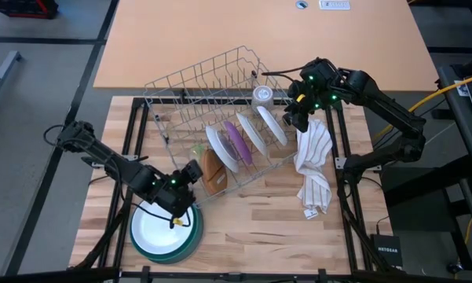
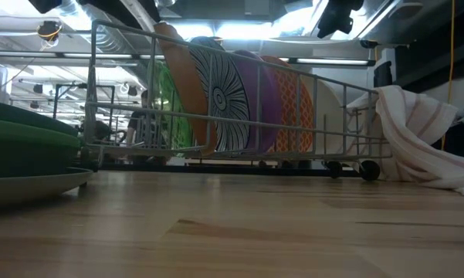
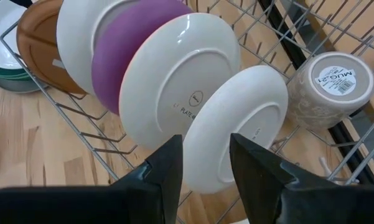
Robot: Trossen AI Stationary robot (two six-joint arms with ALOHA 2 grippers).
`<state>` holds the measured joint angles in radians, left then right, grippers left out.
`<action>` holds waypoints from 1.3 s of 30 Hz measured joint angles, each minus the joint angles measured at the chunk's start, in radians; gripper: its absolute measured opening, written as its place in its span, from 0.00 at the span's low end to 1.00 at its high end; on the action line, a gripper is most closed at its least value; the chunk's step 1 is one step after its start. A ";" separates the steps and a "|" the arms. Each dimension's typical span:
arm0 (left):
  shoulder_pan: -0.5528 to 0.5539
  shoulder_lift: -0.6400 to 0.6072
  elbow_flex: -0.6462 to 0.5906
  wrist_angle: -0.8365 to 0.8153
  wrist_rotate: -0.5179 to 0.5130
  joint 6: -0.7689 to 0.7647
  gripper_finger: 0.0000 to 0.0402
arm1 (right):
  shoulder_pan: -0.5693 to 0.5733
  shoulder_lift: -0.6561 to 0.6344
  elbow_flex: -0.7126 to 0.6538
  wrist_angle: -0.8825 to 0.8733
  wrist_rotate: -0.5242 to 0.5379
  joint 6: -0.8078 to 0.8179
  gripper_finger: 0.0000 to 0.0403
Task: Sort dishes
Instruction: Adjust the brown plate on the dish rack
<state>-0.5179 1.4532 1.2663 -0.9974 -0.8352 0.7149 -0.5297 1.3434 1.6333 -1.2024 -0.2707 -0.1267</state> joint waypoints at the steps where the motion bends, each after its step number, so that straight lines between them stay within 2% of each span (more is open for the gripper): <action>1: 0.006 0.000 0.000 0.000 0.000 0.000 0.29 | 0.000 0.000 0.000 0.000 0.000 0.000 0.34; 18: 0.070 0.064 0.000 0.101 -0.032 0.102 0.29 | 0.000 0.000 0.000 0.001 0.001 0.000 0.34; 21: 0.067 0.067 -0.001 0.099 -0.053 0.099 0.26 | 0.000 0.000 0.000 0.001 0.001 -0.001 0.34; 28: 0.069 0.065 0.000 0.106 -0.136 0.036 0.08 | 0.000 0.000 0.000 0.001 0.001 -0.001 0.34; 39: 0.069 0.065 0.000 0.105 -0.246 -0.024 0.08 | 0.000 0.000 0.000 0.001 0.016 -0.001 0.34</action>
<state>-0.4492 1.5185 1.2659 -0.8927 -1.0815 0.6910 -0.5297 1.3437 1.6337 -1.2018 -0.2546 -0.1280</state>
